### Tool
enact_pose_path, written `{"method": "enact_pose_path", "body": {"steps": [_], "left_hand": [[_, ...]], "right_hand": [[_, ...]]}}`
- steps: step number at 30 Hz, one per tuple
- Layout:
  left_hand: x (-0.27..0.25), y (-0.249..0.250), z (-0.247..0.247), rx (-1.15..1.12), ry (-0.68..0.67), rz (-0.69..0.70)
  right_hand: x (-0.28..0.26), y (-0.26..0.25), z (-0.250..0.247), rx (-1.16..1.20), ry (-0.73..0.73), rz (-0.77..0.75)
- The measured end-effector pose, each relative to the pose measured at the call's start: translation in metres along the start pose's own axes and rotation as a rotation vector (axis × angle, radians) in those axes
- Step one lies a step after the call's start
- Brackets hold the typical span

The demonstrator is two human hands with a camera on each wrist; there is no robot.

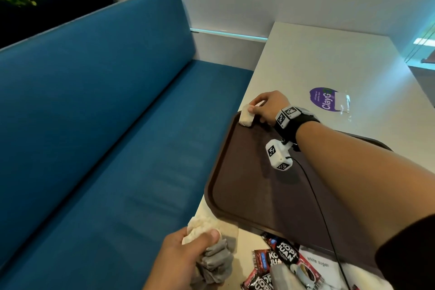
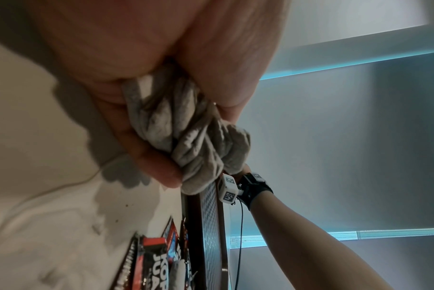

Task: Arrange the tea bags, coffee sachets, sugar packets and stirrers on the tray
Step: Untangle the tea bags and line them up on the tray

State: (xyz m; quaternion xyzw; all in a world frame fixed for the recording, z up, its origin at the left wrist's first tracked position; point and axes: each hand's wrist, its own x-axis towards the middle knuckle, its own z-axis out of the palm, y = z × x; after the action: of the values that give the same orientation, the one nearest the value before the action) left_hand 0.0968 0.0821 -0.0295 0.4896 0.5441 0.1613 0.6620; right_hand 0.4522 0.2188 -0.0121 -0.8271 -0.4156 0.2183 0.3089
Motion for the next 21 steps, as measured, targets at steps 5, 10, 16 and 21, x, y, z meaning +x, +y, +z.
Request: {"method": "enact_pose_path", "body": {"steps": [5,10,16,21], "left_hand": [[-0.001,0.002,0.001,-0.012,-0.015,-0.010],[0.004,-0.002,0.001,-0.010,-0.001,0.004],[0.008,-0.010,-0.001,-0.022,-0.021,0.001],[0.007,-0.015,-0.003,-0.285,-0.171,-0.043]], "right_hand": [[-0.006,-0.002,-0.005,-0.020,0.064,0.032],[-0.018,-0.001,-0.007,-0.102,-0.172,0.007],[-0.029,-0.005,-0.015,-0.105,-0.157,-0.001],[-0.068,-0.014,-0.053,-0.161,-0.112,-0.036]]}}
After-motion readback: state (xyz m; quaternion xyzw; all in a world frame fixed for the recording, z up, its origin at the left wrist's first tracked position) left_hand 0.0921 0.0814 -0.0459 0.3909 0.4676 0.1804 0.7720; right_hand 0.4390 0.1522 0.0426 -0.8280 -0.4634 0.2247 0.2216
